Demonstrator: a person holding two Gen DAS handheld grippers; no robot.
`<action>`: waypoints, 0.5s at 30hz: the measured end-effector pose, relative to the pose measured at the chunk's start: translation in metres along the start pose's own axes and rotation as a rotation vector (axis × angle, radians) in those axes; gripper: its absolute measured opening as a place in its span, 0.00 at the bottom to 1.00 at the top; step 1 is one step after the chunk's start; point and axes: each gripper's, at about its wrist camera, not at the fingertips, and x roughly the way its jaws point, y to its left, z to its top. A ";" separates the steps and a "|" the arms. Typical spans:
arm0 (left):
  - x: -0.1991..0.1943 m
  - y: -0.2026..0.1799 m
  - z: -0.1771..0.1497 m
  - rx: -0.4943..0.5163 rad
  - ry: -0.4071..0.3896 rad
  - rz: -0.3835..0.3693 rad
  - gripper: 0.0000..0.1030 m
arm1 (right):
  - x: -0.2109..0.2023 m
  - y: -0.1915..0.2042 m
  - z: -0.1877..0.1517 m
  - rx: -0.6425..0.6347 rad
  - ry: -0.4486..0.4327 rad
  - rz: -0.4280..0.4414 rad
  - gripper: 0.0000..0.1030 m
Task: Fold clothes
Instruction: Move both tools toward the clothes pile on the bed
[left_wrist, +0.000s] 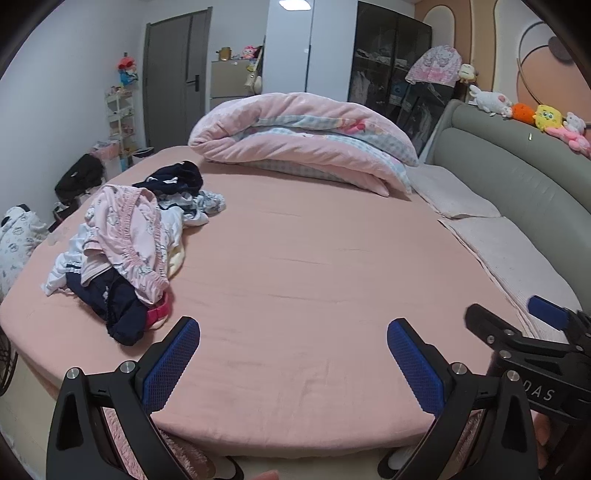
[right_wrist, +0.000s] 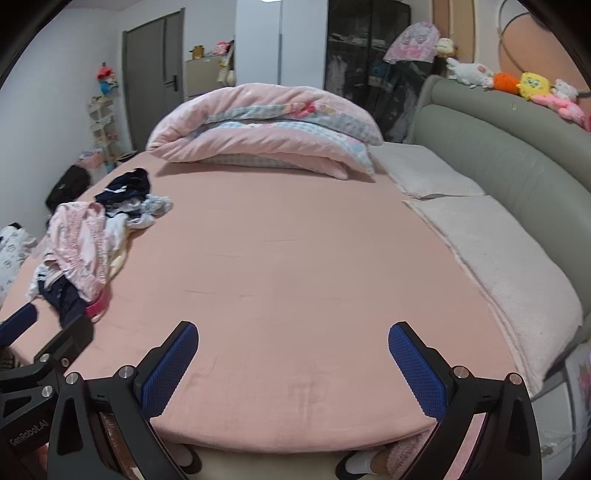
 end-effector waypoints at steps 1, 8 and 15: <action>-0.001 0.001 0.000 0.000 0.002 -0.002 1.00 | 0.000 0.000 0.001 -0.005 -0.001 0.003 1.00; -0.005 0.010 -0.001 0.002 0.016 -0.012 1.00 | 0.003 0.036 0.006 -0.141 0.007 0.006 1.00; 0.010 0.065 0.002 -0.067 0.024 -0.011 0.98 | 0.040 0.025 0.000 -0.167 0.089 0.187 1.00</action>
